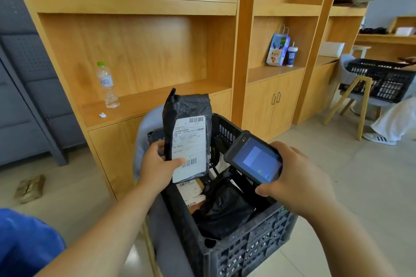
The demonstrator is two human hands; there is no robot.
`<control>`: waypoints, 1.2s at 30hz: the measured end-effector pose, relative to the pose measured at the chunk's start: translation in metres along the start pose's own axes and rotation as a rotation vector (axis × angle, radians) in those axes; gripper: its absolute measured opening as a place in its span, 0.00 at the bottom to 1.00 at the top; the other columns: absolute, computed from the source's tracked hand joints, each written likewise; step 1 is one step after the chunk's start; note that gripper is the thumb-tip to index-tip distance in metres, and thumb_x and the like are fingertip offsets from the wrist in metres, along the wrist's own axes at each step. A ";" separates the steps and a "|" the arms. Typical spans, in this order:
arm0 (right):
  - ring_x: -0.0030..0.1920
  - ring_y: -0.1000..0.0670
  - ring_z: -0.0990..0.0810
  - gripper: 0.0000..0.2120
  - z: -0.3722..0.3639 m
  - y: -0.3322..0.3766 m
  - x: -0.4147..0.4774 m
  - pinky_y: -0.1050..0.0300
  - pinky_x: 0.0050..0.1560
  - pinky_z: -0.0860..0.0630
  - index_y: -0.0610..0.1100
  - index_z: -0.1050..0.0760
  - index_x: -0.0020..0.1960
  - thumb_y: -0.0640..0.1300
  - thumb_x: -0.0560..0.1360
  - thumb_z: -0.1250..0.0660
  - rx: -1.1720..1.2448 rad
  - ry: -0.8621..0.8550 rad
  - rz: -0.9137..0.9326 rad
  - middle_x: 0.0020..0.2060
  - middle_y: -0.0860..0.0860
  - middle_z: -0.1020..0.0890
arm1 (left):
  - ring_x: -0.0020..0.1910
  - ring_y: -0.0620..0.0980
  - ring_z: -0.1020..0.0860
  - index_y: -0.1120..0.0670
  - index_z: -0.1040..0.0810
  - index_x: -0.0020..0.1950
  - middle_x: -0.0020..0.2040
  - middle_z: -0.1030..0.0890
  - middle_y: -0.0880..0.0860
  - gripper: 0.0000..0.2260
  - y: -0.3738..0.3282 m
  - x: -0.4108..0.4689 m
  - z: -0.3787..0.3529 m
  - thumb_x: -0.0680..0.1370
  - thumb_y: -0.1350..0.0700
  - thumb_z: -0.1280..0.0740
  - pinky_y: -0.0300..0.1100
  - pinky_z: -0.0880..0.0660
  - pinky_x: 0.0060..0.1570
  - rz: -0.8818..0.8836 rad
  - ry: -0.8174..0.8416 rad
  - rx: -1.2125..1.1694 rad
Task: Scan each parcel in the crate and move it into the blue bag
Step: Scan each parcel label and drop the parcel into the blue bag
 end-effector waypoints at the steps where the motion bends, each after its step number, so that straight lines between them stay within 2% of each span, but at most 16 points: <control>1: 0.43 0.52 0.28 0.44 0.000 0.002 -0.002 0.55 0.40 0.30 0.55 0.40 0.68 0.60 0.56 0.27 -0.002 0.000 0.006 0.46 0.59 0.31 | 0.55 0.51 0.23 0.57 0.29 0.66 0.57 0.22 0.52 0.29 0.000 -0.002 0.003 0.68 0.63 0.23 0.47 0.23 0.52 -0.001 -0.005 0.001; 5: 0.45 0.52 0.28 0.44 0.001 0.013 -0.007 0.54 0.42 0.27 0.54 0.40 0.68 0.60 0.56 0.26 0.028 -0.015 0.042 0.47 0.59 0.31 | 0.51 0.45 0.21 0.54 0.28 0.63 0.53 0.20 0.48 0.25 0.003 -0.016 0.019 0.68 0.63 0.23 0.39 0.24 0.44 0.000 -0.028 -0.079; 7: 0.45 0.51 0.27 0.43 -0.002 0.024 -0.009 0.53 0.42 0.26 0.54 0.39 0.67 0.59 0.56 0.25 0.044 -0.020 0.078 0.47 0.58 0.29 | 0.51 0.45 0.20 0.52 0.27 0.60 0.51 0.20 0.46 0.23 0.010 -0.028 0.033 0.68 0.64 0.23 0.37 0.24 0.41 0.014 -0.063 -0.146; 10: 0.47 0.50 0.26 0.44 -0.013 0.046 -0.013 0.52 0.42 0.26 0.53 0.39 0.68 0.59 0.56 0.24 0.079 0.005 0.154 0.51 0.55 0.26 | 0.46 0.42 0.18 0.53 0.26 0.61 0.51 0.19 0.45 0.24 0.029 -0.055 0.064 0.69 0.62 0.23 0.36 0.22 0.38 0.038 -0.173 -0.216; 13: 0.48 0.50 0.26 0.45 -0.029 0.073 -0.019 0.53 0.40 0.28 0.54 0.39 0.68 0.58 0.57 0.24 0.108 0.045 0.245 0.55 0.54 0.25 | 0.40 0.37 0.18 0.49 0.26 0.59 0.45 0.16 0.44 0.23 0.059 -0.093 0.103 0.68 0.62 0.24 0.29 0.24 0.31 0.038 -0.312 -0.252; 15: 0.48 0.49 0.26 0.43 -0.042 0.094 -0.024 0.51 0.41 0.26 0.55 0.39 0.67 0.58 0.57 0.23 0.125 0.088 0.300 0.54 0.54 0.26 | 0.41 0.35 0.19 0.47 0.26 0.58 0.44 0.17 0.43 0.22 0.081 -0.118 0.132 0.68 0.61 0.23 0.27 0.25 0.31 0.041 -0.396 -0.211; 18: 0.46 0.50 0.26 0.40 -0.062 0.126 -0.034 0.51 0.40 0.26 0.55 0.37 0.63 0.57 0.56 0.23 0.133 0.122 0.385 0.47 0.56 0.28 | 0.45 0.34 0.20 0.44 0.26 0.57 0.52 0.20 0.47 0.22 0.112 -0.150 0.177 0.69 0.60 0.23 0.27 0.25 0.32 0.067 -0.526 -0.091; 23: 0.41 0.52 0.28 0.36 -0.097 0.173 -0.055 0.57 0.34 0.33 0.55 0.35 0.58 0.55 0.55 0.23 0.144 0.183 0.506 0.43 0.57 0.27 | 0.52 0.47 0.23 0.49 0.26 0.61 0.58 0.24 0.49 0.22 0.158 -0.193 0.244 0.69 0.55 0.23 0.42 0.26 0.48 0.205 -0.787 0.144; 25: 0.43 0.52 0.28 0.37 -0.108 0.185 -0.063 0.56 0.36 0.31 0.56 0.36 0.59 0.56 0.54 0.23 0.158 0.201 0.537 0.44 0.58 0.27 | 0.56 0.52 0.23 0.54 0.25 0.61 0.59 0.24 0.54 0.20 0.177 -0.201 0.267 0.71 0.53 0.25 0.50 0.25 0.56 0.292 -0.747 0.266; 27: 0.44 0.54 0.28 0.39 -0.117 0.191 -0.070 0.56 0.37 0.30 0.57 0.38 0.59 0.57 0.54 0.23 0.160 0.224 0.557 0.44 0.58 0.27 | 0.57 0.59 0.25 0.59 0.25 0.61 0.61 0.26 0.60 0.21 0.196 -0.204 0.285 0.73 0.50 0.27 0.54 0.26 0.57 0.499 -0.586 0.405; 29: 0.43 0.55 0.29 0.39 -0.121 0.192 -0.074 0.57 0.36 0.31 0.58 0.40 0.59 0.58 0.53 0.23 0.148 0.234 0.556 0.44 0.59 0.28 | 0.53 0.60 0.24 0.60 0.25 0.59 0.58 0.25 0.61 0.22 0.209 -0.207 0.293 0.74 0.46 0.29 0.50 0.26 0.51 0.703 -0.382 0.541; 30: 0.42 0.55 0.30 0.40 -0.121 0.191 -0.075 0.57 0.36 0.31 0.58 0.40 0.58 0.58 0.53 0.23 0.139 0.226 0.545 0.44 0.58 0.28 | 0.52 0.58 0.23 0.61 0.24 0.58 0.56 0.22 0.60 0.22 0.212 -0.207 0.293 0.74 0.45 0.30 0.47 0.27 0.48 0.741 -0.292 0.577; 31: 0.42 0.55 0.31 0.40 -0.120 0.188 -0.076 0.56 0.35 0.32 0.58 0.41 0.58 0.58 0.53 0.23 0.132 0.214 0.530 0.44 0.57 0.28 | 0.53 0.58 0.23 0.61 0.23 0.58 0.56 0.21 0.59 0.23 0.214 -0.207 0.292 0.74 0.45 0.30 0.45 0.28 0.46 0.744 -0.229 0.587; 34: 0.40 0.53 0.32 0.40 -0.115 0.177 -0.072 0.57 0.34 0.35 0.57 0.39 0.58 0.57 0.52 0.23 0.104 0.179 0.480 0.45 0.55 0.26 | 0.61 0.58 0.25 0.62 0.22 0.55 0.57 0.21 0.57 0.19 0.213 -0.198 0.277 0.75 0.47 0.30 0.46 0.31 0.52 0.687 -0.113 0.591; 36: 0.41 0.54 0.32 0.41 -0.107 0.166 -0.067 0.57 0.35 0.34 0.55 0.37 0.61 0.58 0.52 0.23 0.082 0.172 0.437 0.46 0.56 0.27 | 0.61 0.55 0.25 0.57 0.22 0.55 0.55 0.22 0.53 0.16 0.202 -0.188 0.260 0.75 0.47 0.31 0.45 0.31 0.54 0.643 -0.054 0.592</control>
Point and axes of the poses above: each hand's wrist, its own x-axis towards the middle knuckle, its own z-axis out of the back of the hand, y = z × x, the point moved 2 cm from there along x, towards the middle knuckle
